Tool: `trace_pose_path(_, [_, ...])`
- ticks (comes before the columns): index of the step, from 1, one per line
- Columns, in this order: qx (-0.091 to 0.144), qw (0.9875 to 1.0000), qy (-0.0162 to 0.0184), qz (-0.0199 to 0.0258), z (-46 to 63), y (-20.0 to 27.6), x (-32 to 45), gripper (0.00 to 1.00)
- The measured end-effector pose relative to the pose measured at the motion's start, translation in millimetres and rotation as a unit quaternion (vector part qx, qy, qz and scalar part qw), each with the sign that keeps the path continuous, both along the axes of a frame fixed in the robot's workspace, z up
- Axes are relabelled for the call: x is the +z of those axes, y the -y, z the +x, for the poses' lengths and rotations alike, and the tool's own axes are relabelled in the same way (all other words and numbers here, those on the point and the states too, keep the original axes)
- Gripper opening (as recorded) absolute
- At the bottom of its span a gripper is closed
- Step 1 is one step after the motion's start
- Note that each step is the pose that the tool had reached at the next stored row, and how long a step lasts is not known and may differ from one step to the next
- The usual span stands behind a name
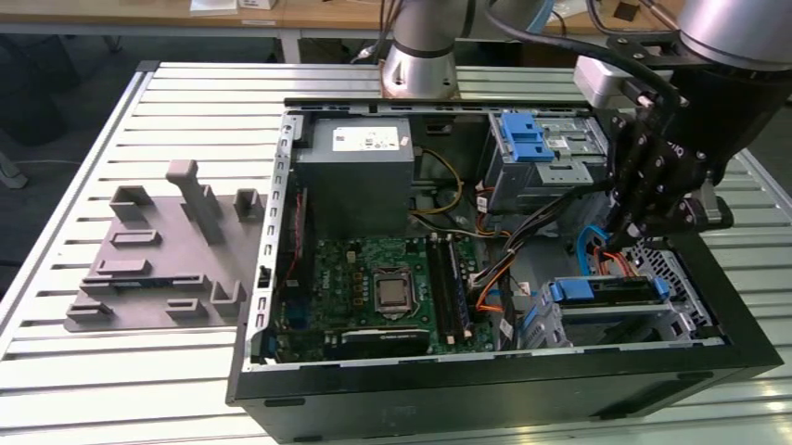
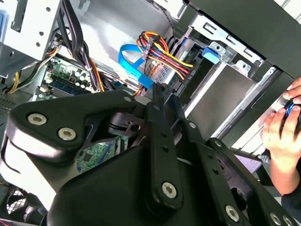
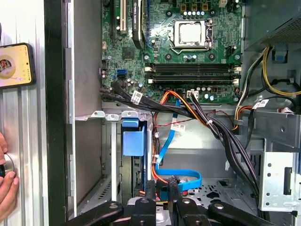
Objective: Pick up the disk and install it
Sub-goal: 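Insert the second disk wire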
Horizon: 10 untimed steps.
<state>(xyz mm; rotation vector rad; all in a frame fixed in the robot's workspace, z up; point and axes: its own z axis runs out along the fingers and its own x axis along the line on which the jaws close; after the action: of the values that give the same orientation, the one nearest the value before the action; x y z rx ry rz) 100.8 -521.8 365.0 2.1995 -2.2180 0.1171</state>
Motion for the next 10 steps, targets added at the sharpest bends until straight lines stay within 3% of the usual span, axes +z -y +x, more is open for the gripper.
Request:
trace_pose_path(5, [0.0,1.0,-0.0061,0.0001,0.2,-0.5,-3.0,0.25])
trace_pose_path(10, [0.0,1.0,-0.0096,-0.0006,1.4,-0.6,-9.4,0.25])
